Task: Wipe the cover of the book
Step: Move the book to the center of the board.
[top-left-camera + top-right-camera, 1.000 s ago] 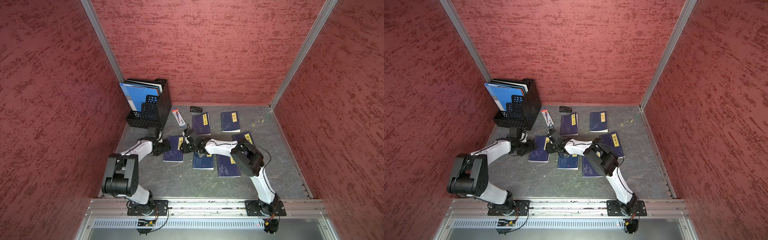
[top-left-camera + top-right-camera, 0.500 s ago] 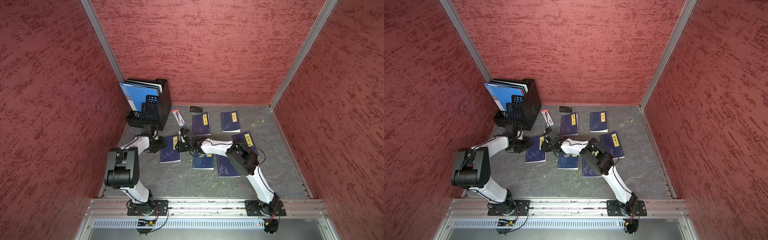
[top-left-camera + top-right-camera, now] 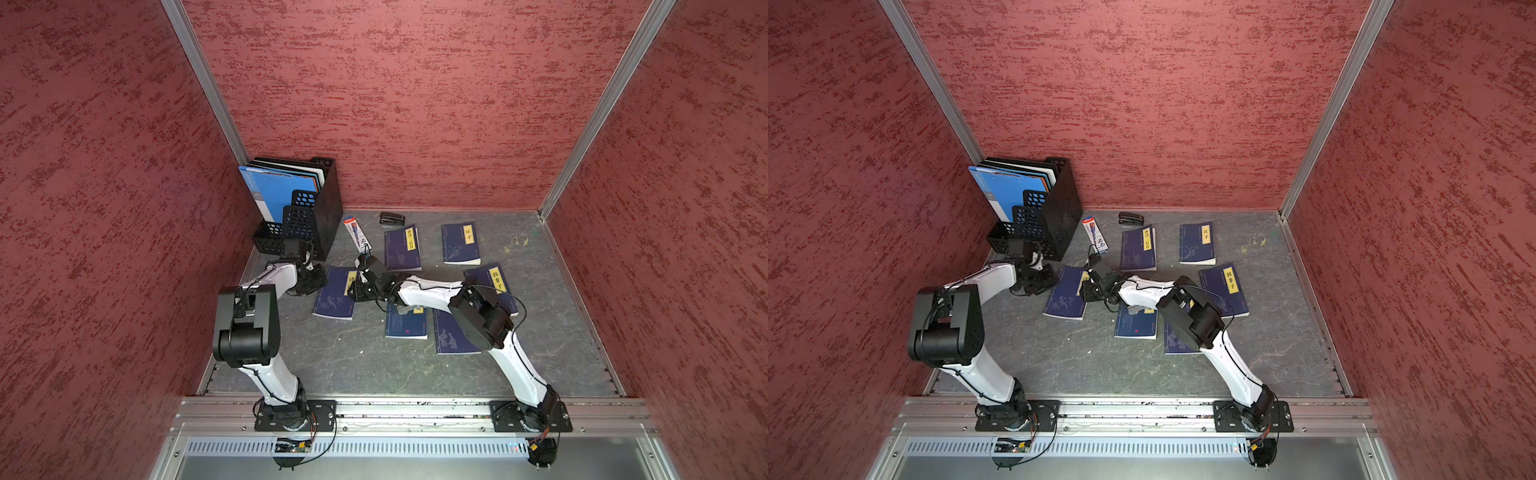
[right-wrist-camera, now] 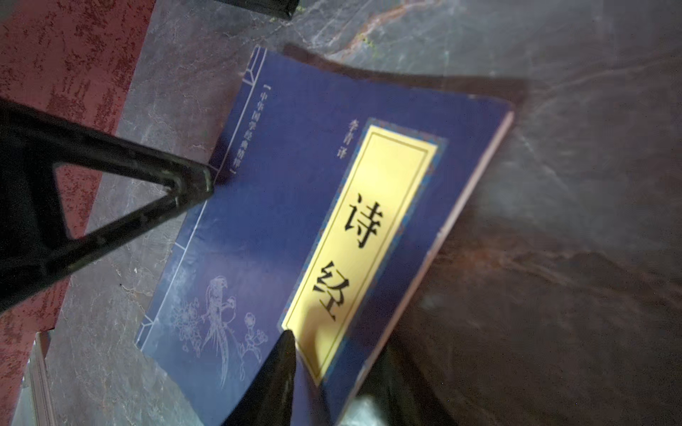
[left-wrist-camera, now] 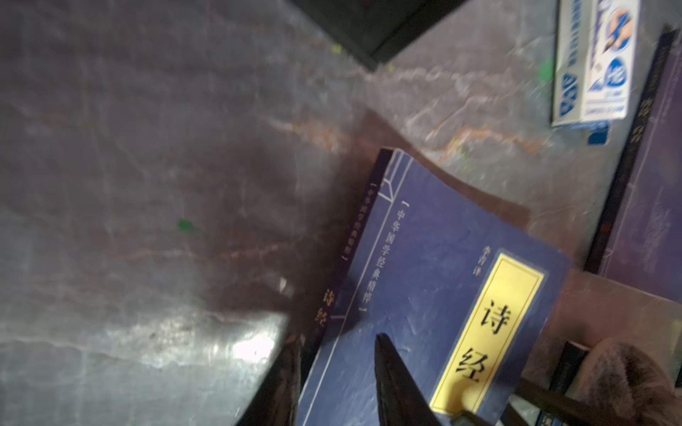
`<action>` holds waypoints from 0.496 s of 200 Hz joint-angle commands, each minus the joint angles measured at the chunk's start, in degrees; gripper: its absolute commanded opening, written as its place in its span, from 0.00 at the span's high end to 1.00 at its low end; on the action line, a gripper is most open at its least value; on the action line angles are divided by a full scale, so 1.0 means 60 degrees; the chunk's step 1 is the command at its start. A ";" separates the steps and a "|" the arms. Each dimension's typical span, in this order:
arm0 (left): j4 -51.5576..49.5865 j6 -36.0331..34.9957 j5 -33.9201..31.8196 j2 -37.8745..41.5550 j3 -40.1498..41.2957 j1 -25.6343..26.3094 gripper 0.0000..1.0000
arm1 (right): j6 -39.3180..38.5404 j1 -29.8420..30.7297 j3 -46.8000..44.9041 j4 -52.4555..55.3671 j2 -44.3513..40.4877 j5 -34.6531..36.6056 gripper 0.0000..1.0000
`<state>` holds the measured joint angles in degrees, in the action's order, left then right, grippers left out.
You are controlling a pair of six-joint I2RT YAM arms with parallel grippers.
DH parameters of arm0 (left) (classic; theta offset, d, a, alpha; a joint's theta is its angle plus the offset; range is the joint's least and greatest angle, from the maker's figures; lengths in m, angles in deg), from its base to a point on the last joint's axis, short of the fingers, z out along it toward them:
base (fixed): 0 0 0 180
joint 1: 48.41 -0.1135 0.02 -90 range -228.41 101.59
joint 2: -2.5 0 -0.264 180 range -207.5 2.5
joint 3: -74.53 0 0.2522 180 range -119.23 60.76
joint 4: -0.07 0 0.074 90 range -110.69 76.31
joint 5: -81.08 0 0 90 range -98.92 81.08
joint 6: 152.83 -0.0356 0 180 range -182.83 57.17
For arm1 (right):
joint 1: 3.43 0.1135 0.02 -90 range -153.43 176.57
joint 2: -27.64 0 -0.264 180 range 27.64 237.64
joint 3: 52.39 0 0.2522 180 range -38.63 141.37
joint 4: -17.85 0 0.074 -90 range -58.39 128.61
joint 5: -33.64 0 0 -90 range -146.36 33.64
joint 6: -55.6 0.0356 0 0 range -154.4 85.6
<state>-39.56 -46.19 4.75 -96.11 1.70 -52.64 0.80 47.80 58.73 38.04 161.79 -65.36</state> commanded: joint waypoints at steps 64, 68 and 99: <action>-0.0147 -0.0279 0.0205 -0.0160 -0.0140 -0.0116 0.64 | 0.0105 0.0370 0.0727 -0.0089 0.0439 -0.0204 0.59; -0.0142 -0.0276 0.0198 -0.0109 -0.0105 -0.0116 0.63 | 0.0075 0.0374 0.0665 -0.0088 0.0359 -0.0145 0.58; -0.0083 -0.0247 0.0212 0.0277 0.0098 -0.0101 0.58 | -0.0497 0.0369 0.0176 0.0373 -0.0425 0.0543 0.53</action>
<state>-39.84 -47.10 6.08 -97.10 1.28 -53.01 0.76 49.89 61.72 37.45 163.82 -66.27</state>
